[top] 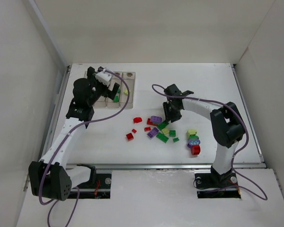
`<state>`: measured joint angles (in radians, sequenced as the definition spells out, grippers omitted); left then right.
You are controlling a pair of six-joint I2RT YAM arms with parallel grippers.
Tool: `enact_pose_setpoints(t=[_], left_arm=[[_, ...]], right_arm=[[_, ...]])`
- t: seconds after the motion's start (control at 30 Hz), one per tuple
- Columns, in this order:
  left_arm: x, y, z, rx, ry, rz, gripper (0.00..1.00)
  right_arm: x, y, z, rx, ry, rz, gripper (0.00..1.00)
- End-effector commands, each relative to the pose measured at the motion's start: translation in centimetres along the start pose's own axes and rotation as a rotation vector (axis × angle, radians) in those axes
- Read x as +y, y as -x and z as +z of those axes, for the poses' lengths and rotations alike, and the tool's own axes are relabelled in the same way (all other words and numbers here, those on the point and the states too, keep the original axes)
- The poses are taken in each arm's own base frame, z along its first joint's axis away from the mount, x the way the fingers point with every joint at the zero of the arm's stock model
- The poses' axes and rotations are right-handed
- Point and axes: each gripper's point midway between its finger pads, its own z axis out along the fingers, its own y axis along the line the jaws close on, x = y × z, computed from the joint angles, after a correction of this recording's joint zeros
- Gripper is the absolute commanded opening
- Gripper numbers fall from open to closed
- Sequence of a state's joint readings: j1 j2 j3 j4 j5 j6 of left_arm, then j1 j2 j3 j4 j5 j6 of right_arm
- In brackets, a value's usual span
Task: Sort the legos into containers by color
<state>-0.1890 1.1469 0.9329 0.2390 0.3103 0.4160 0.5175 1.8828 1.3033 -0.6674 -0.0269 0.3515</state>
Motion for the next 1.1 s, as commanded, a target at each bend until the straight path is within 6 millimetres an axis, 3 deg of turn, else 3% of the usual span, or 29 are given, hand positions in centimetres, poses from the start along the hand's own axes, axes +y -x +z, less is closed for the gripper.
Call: enact_pose_setpoints(t=[0.0, 0.1, 0.23, 0.47, 0.5, 0.6, 0.9, 1.0, 1.03, 1.07], left_arm=[[0.2, 1.6, -0.8, -0.061, 0.027, -0.005, 1.00], [0.5, 1.6, -1.0, -0.064, 0.048, -0.003, 1.00], [1.0, 1.7, -1.1, -0.066, 0.070, -0.002, 1.00], [1.2, 2.0, -0.8, -0.073, 0.073, 0.009, 1.00], [1.1, 1.7, -0.6, -0.065, 0.070, 0.007, 1.00], [1.1, 1.8, -0.4, -0.068, 0.061, 0.008, 1.00], [0.5, 1.7, -0.1, -0.069, 0.029, 0.016, 1.00], [0.5, 1.7, -0.1, -0.069, 0.029, 0.016, 1.00], [0.5, 1.7, -0.1, -0.069, 0.029, 0.016, 1.00], [0.5, 1.7, -0.1, -0.069, 0.029, 0.016, 1.00]], right_arm=[[0.9, 2.1, -0.5, -0.084, 0.033, -0.057, 0.38], [0.2, 1.9, 0.3, -0.062, 0.001, -0.097, 0.30], [0.1, 1.8, 0.9, -0.049, -0.004, -0.118, 0.27], [0.8, 1.2, 1.1, -0.042, 0.052, -0.129, 0.00], [0.9, 1.5, 1.1, -0.052, 0.055, -0.130, 0.00], [0.7, 0.9, 1.6, -0.035, 0.050, -0.129, 0.00], [0.5, 1.7, -0.4, -0.082, 0.033, -0.129, 0.00], [0.2, 1.9, -1.0, -0.094, -0.008, -0.140, 0.16], [0.9, 2.4, -1.6, -0.120, -0.009, -0.155, 0.32], [0.9, 1.9, -1.6, -0.114, -0.036, -0.181, 0.37]])
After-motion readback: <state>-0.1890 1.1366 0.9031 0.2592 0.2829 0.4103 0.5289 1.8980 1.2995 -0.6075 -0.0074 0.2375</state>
